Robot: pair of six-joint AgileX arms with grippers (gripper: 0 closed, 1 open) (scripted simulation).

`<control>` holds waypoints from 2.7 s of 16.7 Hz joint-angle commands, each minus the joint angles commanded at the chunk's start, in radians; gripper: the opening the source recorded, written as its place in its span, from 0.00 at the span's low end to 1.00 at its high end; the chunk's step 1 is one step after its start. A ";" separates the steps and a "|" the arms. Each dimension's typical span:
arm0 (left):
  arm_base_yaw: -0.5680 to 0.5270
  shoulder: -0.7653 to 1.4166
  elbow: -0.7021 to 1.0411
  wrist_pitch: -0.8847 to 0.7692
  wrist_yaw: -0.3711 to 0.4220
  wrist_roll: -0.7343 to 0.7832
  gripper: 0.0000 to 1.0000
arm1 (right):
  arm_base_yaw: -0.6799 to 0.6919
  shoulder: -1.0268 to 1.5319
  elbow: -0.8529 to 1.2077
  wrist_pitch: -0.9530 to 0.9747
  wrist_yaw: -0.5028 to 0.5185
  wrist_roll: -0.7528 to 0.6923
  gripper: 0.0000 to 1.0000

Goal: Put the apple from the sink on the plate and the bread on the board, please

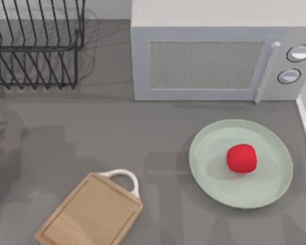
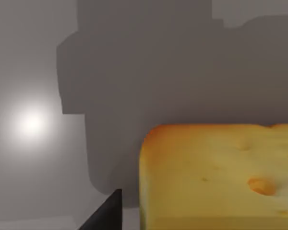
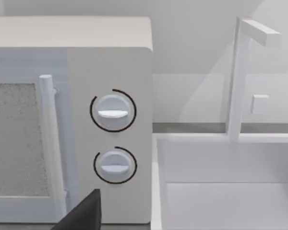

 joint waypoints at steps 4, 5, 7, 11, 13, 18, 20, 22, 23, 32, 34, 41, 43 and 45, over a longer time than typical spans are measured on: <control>0.000 0.000 0.000 0.000 0.000 0.000 0.40 | 0.000 0.000 0.000 0.000 0.000 0.000 1.00; 0.000 0.000 0.000 0.000 0.000 0.000 0.32 | 0.000 0.000 0.000 0.000 0.000 0.000 1.00; 0.000 0.000 0.000 0.000 0.000 0.000 0.17 | 0.000 0.000 0.000 0.000 0.000 0.000 1.00; 0.000 0.000 0.000 0.000 0.000 0.000 0.00 | 0.000 0.000 0.000 0.000 0.000 0.000 1.00; 0.000 0.000 0.000 0.000 0.000 0.000 0.00 | 0.000 0.000 0.000 0.000 0.000 0.000 1.00; -0.002 -0.003 -0.001 0.000 0.000 0.001 0.00 | 0.000 0.000 0.000 0.000 0.000 0.000 1.00; -0.001 -0.009 0.014 -0.016 0.000 0.000 0.00 | 0.000 0.000 0.000 0.000 0.000 0.000 1.00; -0.002 -0.028 0.057 -0.073 0.001 0.002 0.00 | 0.000 0.000 0.000 0.000 0.000 0.000 1.00; -0.003 -0.040 0.083 -0.117 0.001 0.003 0.00 | 0.000 0.000 0.000 0.000 0.000 0.000 1.00; -0.005 -0.135 0.245 -0.379 0.000 -0.004 0.00 | 0.000 0.000 0.000 0.000 0.000 0.000 1.00; -0.004 -0.131 0.243 -0.376 -0.001 -0.002 0.00 | 0.000 0.000 0.000 0.000 0.000 0.000 1.00; -0.026 -0.117 0.215 -0.358 -0.013 -0.204 0.00 | 0.000 0.000 0.000 0.000 0.000 0.000 1.00; -0.047 -0.109 0.199 -0.347 -0.020 -0.357 0.00 | 0.000 0.000 0.000 0.000 0.000 0.000 1.00; -0.075 -0.101 0.179 -0.336 -0.029 -0.549 0.00 | 0.000 0.000 0.000 0.000 0.000 0.000 1.00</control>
